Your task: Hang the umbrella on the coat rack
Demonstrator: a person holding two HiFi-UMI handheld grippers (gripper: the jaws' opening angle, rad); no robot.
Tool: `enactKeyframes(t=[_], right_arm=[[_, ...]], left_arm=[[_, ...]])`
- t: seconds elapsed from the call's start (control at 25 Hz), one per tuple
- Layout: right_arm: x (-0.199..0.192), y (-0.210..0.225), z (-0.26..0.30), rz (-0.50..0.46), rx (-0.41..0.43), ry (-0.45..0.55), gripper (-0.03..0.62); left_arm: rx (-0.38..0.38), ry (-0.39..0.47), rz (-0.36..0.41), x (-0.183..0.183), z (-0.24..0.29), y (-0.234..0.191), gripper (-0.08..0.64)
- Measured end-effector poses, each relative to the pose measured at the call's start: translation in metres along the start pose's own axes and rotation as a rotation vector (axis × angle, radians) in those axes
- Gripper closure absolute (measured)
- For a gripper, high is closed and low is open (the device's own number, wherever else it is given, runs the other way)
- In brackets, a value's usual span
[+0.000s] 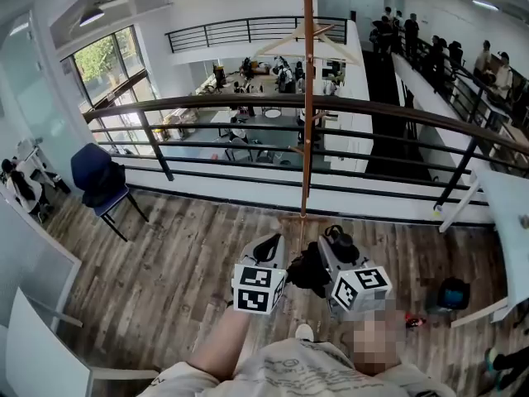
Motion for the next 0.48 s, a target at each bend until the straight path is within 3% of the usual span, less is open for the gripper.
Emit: enactKeyframes(t=[0.28, 0.48], right_arm=[[0.02, 0.057, 0.055, 0.001, 0.025, -0.034, 0.467], [0.033, 0.094, 0.083, -0.023, 0.075, -0.044, 0.466]], left_arm=[[0.011, -0.034, 0.019, 0.025, 0.072, -0.003, 0.555], [-0.01, -0.023, -0.07, 0.048, 0.119, -0.009, 0.555]])
Point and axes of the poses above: the fingertips, and each gripper's own axes: z forward along the fingers, y to its right, x out of its top, the point moved 2 cm from there along -z, backward along the fingers, and after that the axes turned 7 degrees about -y, right-handed, at the moved point
